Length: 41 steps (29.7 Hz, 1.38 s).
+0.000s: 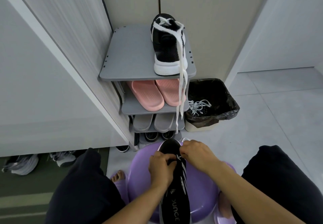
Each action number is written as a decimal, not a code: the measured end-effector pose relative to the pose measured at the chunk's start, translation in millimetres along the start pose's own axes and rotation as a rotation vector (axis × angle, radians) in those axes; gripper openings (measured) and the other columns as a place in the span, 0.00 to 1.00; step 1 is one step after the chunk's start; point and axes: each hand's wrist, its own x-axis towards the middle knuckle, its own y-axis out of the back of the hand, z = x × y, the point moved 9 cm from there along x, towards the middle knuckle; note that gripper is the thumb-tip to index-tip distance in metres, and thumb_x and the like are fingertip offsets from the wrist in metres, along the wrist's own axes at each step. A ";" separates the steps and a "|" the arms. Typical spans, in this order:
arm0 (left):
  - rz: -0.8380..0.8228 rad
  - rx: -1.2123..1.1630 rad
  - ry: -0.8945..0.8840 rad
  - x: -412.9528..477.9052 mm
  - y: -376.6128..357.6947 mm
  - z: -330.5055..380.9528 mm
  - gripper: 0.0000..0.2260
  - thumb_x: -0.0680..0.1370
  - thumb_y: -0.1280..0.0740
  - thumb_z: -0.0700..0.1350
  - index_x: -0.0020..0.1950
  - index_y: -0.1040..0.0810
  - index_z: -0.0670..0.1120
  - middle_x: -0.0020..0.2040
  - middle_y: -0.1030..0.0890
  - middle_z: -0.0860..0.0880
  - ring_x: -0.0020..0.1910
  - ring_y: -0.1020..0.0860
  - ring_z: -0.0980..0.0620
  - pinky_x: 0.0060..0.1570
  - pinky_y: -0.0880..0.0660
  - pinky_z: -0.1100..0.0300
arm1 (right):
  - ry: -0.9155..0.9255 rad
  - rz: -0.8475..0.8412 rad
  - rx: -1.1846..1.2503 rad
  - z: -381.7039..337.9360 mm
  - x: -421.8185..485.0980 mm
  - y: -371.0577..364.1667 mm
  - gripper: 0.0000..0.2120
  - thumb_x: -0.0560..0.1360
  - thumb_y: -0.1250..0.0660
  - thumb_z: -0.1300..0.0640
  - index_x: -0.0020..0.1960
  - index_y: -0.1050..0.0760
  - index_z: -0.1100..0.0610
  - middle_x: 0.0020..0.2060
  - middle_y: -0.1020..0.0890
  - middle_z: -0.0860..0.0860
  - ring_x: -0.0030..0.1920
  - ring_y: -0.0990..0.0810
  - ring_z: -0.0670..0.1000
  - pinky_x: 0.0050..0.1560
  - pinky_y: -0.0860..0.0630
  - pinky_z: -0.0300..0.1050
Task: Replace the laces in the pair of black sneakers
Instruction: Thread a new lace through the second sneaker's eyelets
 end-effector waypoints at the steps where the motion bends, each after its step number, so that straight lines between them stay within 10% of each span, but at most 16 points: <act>1: 0.015 -0.001 -0.032 -0.4 0.8 2.1 0.09 0.74 0.31 0.42 0.52 0.17 0.50 0.40 0.34 0.60 0.52 0.29 0.51 0.50 0.34 0.68 | 0.030 0.007 -0.020 -2.2 0.2 1.0 0.11 0.78 0.44 0.59 0.53 0.24 0.57 0.55 0.24 0.53 0.57 0.27 0.55 0.46 0.38 0.40; 14: 0.084 -0.097 -0.132 2.7 4.4 4.6 0.05 0.71 0.29 0.40 0.45 0.16 0.46 0.44 0.20 0.52 0.47 0.26 0.50 0.49 0.31 0.61 | -0.168 -0.045 0.362 18.4 -0.6 -12.0 0.07 0.75 0.38 0.58 0.45 0.21 0.56 0.49 0.20 0.52 0.51 0.23 0.52 0.52 0.28 0.44; 17: 0.074 -0.125 -0.103 3.6 2.9 1.7 0.05 0.72 0.29 0.40 0.46 0.16 0.47 0.41 0.24 0.58 0.48 0.26 0.52 0.51 0.30 0.60 | -0.239 -0.034 0.560 25.1 -4.2 -11.4 0.13 0.74 0.36 0.60 0.32 0.29 0.48 0.35 0.23 0.46 0.40 0.25 0.47 0.45 0.29 0.39; 26: 0.071 -0.147 -0.106 2.2 0.3 4.0 0.06 0.71 0.28 0.40 0.46 0.16 0.47 0.38 0.27 0.63 0.46 0.29 0.55 0.49 0.31 0.63 | -0.426 0.119 0.756 37.5 -15.1 -18.5 0.10 0.70 0.32 0.62 0.33 0.26 0.50 0.26 0.25 0.42 0.29 0.27 0.39 0.32 0.33 0.29; 41: 0.044 -0.100 -0.186 1.4 -3.6 10.8 0.10 0.67 0.34 0.47 0.44 0.16 0.47 0.43 0.18 0.51 0.47 0.23 0.51 0.49 0.27 0.53 | -0.209 0.014 0.467 13.9 -6.6 -13.7 0.08 0.75 0.39 0.63 0.44 0.20 0.57 0.42 0.20 0.52 0.45 0.23 0.51 0.44 0.33 0.38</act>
